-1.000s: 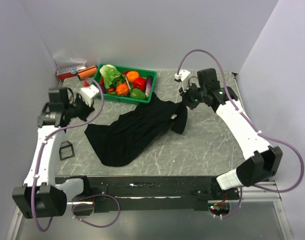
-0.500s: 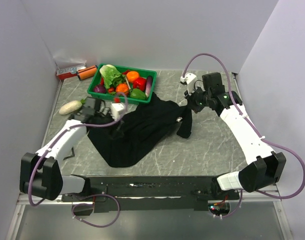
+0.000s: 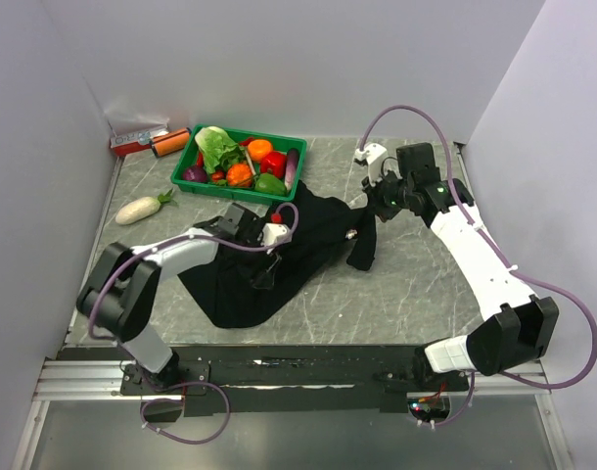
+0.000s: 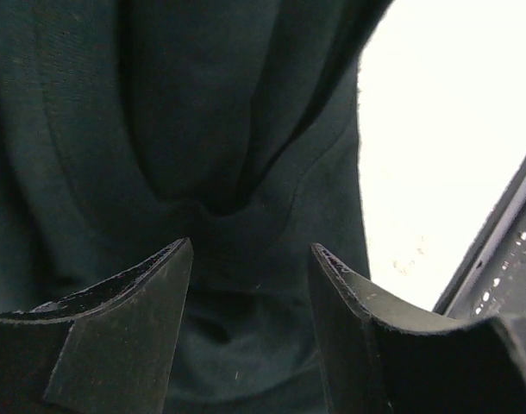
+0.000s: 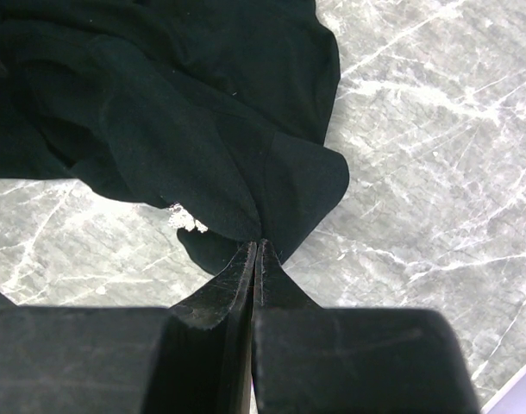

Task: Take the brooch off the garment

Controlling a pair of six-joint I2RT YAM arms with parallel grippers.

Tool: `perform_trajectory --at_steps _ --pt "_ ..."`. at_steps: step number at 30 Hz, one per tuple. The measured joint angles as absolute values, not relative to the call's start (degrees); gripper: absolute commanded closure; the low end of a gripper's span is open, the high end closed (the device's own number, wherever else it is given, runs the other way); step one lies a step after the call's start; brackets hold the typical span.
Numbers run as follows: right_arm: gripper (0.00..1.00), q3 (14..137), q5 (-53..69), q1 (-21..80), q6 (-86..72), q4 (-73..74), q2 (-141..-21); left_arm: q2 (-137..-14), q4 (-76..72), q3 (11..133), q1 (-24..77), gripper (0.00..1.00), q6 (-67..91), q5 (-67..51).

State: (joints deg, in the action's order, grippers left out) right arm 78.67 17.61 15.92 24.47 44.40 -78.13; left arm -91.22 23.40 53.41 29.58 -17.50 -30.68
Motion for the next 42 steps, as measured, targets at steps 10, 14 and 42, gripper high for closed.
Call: perform_trajectory --at_steps 10,14,42 --pt "1.0 77.67 17.21 15.07 24.25 44.16 -78.11 -95.24 25.41 59.44 32.42 0.99 -15.75 -26.96" --pt "1.0 79.0 17.56 10.04 22.61 44.73 -78.46 -87.72 31.44 64.16 29.28 0.99 -17.32 -27.24" --pt "1.0 124.53 9.28 -13.91 13.72 24.67 -82.21 -90.32 29.34 131.41 27.46 0.99 -6.52 -34.85"
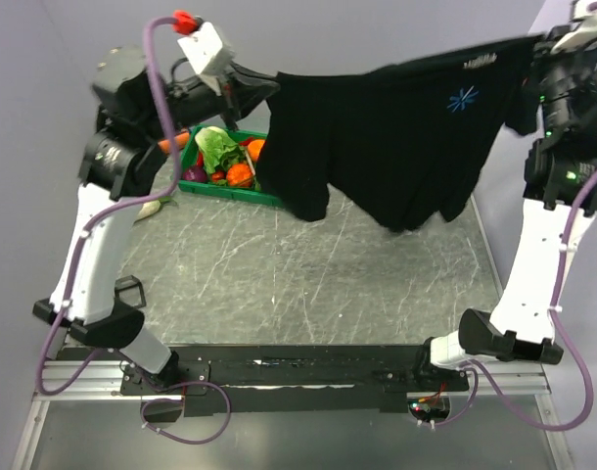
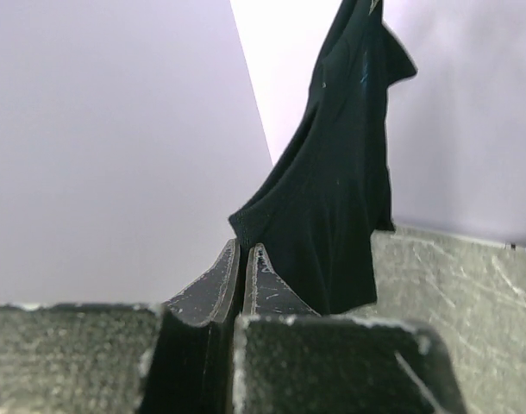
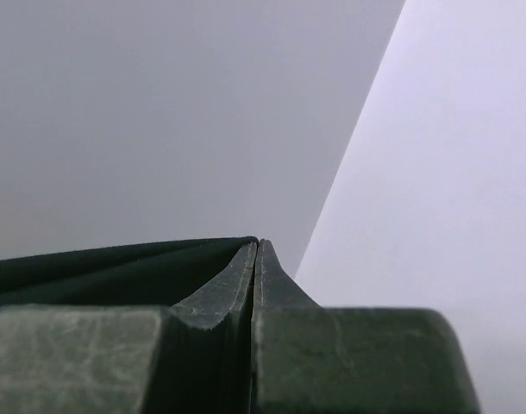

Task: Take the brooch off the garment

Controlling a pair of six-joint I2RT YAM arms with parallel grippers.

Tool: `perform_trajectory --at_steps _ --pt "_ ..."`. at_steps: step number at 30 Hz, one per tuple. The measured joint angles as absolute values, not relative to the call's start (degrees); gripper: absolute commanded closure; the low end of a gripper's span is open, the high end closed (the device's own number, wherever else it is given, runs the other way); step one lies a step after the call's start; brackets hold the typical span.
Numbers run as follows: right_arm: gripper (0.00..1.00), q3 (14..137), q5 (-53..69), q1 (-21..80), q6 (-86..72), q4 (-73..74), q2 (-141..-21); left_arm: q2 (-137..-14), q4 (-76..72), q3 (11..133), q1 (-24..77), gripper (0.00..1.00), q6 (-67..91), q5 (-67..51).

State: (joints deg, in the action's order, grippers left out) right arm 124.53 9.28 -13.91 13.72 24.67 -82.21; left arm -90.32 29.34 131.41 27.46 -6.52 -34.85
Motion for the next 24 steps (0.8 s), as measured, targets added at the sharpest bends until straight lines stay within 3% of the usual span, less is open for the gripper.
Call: perform_trajectory --at_steps 5,10,17,20,21,24 --pt "1.0 128.55 12.84 -12.56 13.41 19.81 -80.73 -80.31 28.58 123.22 26.65 0.99 -5.04 -31.73" --pt "1.0 125.58 18.76 -3.03 18.24 18.35 -78.78 -64.62 30.35 108.4 23.24 0.99 -4.62 -27.16" --pt "1.0 94.8 22.48 17.54 29.28 18.26 -73.36 -46.89 40.03 83.92 21.26 0.99 -4.14 -21.34" --pt "1.0 82.94 22.06 25.52 32.18 19.05 -75.07 -43.66 45.98 73.32 21.15 0.57 -6.48 -20.05" --pt "1.0 80.34 22.13 27.66 32.62 19.49 -76.38 -42.85 47.9 69.91 21.12 0.36 -7.86 -19.7" --pt "1.0 78.26 21.91 32.51 32.99 21.71 -80.95 -42.48 53.74 63.94 21.1 0.22 -11.33 -19.31"
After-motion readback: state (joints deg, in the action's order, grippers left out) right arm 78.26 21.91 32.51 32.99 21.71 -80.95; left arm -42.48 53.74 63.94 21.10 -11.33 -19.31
